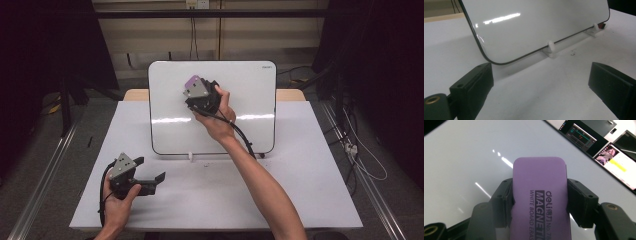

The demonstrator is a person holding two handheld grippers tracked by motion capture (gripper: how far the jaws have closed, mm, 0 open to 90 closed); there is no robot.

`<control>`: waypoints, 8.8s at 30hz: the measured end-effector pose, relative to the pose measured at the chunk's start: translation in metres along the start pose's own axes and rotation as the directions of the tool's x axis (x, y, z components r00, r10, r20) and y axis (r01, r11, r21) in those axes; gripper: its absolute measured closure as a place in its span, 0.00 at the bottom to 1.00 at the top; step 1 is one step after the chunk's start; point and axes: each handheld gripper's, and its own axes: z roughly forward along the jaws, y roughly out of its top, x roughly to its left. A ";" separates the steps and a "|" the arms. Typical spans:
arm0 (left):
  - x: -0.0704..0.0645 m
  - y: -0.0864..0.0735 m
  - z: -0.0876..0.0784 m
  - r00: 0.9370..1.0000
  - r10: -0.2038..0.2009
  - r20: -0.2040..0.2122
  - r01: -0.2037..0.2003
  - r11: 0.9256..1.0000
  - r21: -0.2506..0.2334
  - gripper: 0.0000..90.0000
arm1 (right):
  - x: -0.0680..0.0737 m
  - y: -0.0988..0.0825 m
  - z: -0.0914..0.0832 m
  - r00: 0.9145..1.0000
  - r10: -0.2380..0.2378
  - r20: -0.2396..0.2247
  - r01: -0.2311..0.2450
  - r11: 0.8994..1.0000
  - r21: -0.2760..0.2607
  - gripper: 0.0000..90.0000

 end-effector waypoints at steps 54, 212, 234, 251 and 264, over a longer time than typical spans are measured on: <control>-0.002 0.000 0.002 1.000 -0.009 -0.008 0.010 1.000 0.005 0.06 | -0.052 -0.074 -0.080 0.924 0.348 -0.160 -0.368 0.923 -0.112 0.46; -0.026 0.060 0.055 0.862 0.391 -0.323 -0.234 0.872 0.430 0.72 | -0.043 -0.201 -0.178 0.819 0.542 -0.188 -0.546 0.837 0.030 0.11; -0.025 0.067 0.063 0.878 0.384 -0.287 -0.248 0.876 0.414 0.70 | -0.045 -0.203 -0.177 0.816 0.547 -0.188 -0.552 0.833 0.027 0.12; -0.016 0.066 0.056 0.931 0.256 -0.260 -0.177 0.940 0.292 0.33 | -0.046 -0.203 -0.176 0.817 0.548 -0.181 -0.552 0.833 0.033 0.12; -0.007 0.067 0.054 0.962 0.178 -0.206 -0.142 0.973 0.182 0.08 | -0.044 -0.204 -0.174 0.821 0.542 -0.180 -0.544 0.838 0.040 0.11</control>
